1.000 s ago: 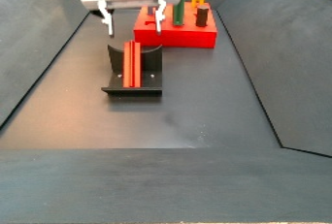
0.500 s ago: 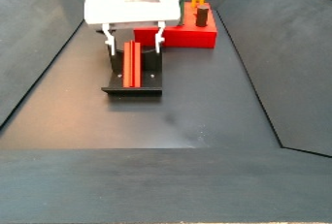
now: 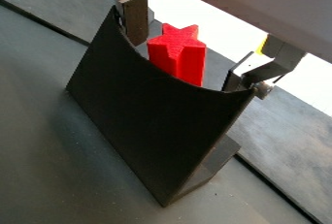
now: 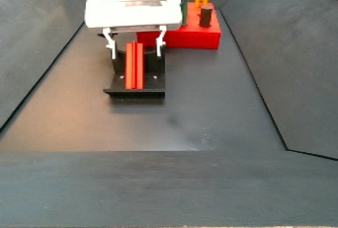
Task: Pick up the star object. Move up. Place the star object on the fixture. Regrasp the star object. Move to above the board. Insert the star object.
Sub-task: Regrasp the star object, then move to above the board.
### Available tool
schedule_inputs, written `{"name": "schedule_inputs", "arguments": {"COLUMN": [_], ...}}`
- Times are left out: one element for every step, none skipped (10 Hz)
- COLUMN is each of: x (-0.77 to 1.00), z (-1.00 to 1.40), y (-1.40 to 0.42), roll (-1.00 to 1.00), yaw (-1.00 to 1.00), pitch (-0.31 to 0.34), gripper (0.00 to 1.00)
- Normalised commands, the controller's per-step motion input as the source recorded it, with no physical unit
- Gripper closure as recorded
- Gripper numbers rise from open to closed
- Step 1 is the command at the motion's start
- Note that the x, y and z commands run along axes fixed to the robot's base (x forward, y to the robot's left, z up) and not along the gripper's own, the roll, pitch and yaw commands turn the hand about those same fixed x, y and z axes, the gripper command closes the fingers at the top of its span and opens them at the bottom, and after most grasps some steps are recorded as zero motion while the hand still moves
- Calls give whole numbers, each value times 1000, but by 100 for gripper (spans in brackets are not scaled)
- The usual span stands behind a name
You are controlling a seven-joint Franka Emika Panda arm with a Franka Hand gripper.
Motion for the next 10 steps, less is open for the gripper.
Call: {"name": "schedule_inputs", "arguments": {"x": [15, 0, -91, -94, -103, -102, -101, -101, -100, -102], "z": [-184, 0, 1000, 1000, 1000, 1000, 1000, 1000, 1000, 1000], "y": [-4, 0, 6, 5, 4, 6, 6, 8, 9, 10], "roll": [52, 0, -13, -16, -27, -39, -48, -59, -66, -75], "yaw": [24, 0, -51, -58, -86, -117, -140, -164, -166, -152], "pitch": [27, 0, -215, -212, -195, -157, -122, -72, -47, 4], "gripper": [0, 100, 100, 100, 100, 100, 100, 100, 100, 100]}}
